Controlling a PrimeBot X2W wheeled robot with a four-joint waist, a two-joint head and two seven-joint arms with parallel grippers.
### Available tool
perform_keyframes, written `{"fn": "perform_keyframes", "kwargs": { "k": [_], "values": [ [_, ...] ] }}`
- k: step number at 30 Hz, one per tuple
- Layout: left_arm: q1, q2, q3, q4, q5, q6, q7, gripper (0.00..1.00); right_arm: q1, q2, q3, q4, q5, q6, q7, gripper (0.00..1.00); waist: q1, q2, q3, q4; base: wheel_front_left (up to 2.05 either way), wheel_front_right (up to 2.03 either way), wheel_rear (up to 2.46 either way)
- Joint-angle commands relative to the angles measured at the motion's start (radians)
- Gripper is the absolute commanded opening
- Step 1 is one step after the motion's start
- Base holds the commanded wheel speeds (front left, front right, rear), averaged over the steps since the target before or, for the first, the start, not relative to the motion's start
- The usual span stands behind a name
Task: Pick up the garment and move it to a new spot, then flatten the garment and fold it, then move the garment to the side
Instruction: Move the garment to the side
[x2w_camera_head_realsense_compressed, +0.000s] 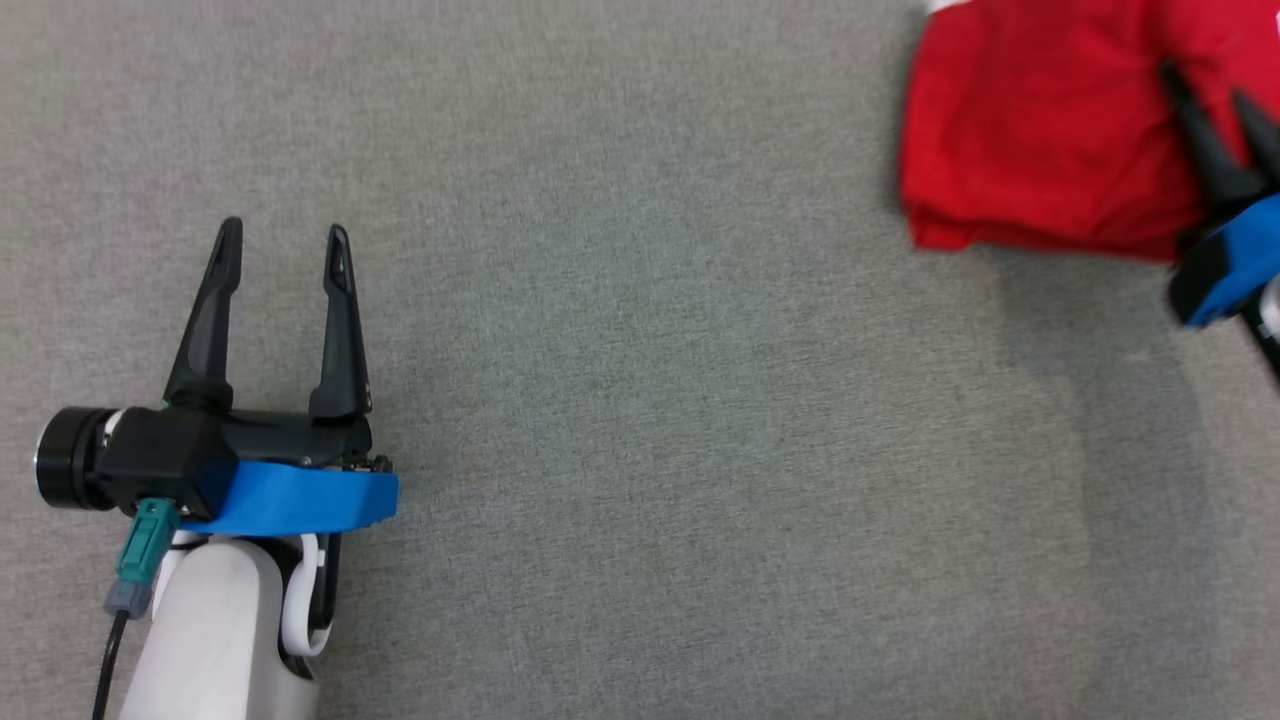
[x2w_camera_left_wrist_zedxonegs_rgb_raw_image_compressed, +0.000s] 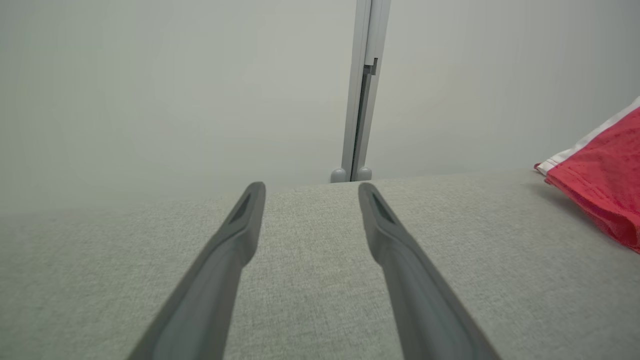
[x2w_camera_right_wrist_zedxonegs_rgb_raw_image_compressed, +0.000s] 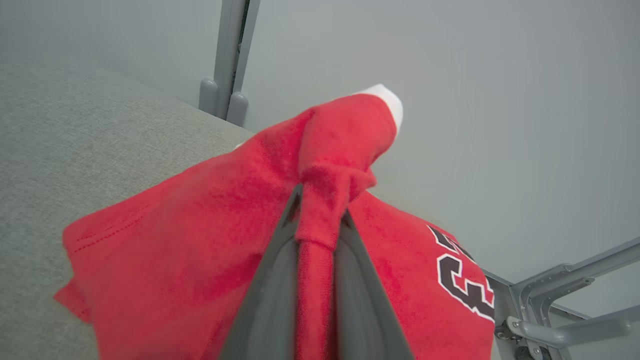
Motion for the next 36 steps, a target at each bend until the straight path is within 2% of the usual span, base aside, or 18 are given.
{"fn": "perform_keyframes", "kwargs": {
  "k": [1, 10, 16, 26, 36],
  "values": [
    [-0.025, 0.007, 0.002, -0.011, 0.008, 0.006, 0.002, 1.00, -0.040, -0.037, 0.011, 0.003, 0.012, 0.000, 0.008, 0.00, -0.0001, 0.0000, 0.030, 0.015, 0.00, 0.00, 0.00],
    [-0.073, 0.015, -0.021, -0.061, 0.017, 0.004, 0.013, 1.00, -0.181, -0.234, 0.053, 0.062, 0.052, 0.000, 0.076, 0.00, -0.0001, 0.0000, 0.111, 0.045, 0.00, 0.00, 0.00],
    [-0.069, 0.020, -0.020, -0.091, 0.016, 0.011, 0.011, 1.00, -0.252, -0.327, 0.079, 0.119, 0.084, 0.000, 0.116, 0.00, -0.0001, 0.0000, 0.132, 0.059, 0.00, 0.00, 0.00],
    [-0.070, 0.022, -0.021, -0.107, 0.009, 0.027, 0.010, 1.00, -0.338, -0.374, 0.119, 0.188, 0.059, 0.000, 0.127, 0.00, -0.0001, 0.0000, 0.163, 0.063, 0.00, 0.00, 0.00],
    [-0.083, 0.021, -0.021, -0.098, -0.001, 0.036, 0.001, 1.00, -0.366, -0.405, 0.124, 0.192, 0.055, 0.000, 0.159, 0.00, -0.0001, 0.0000, 0.178, 0.069, 0.00, 0.00, 0.00]
  ]
}}
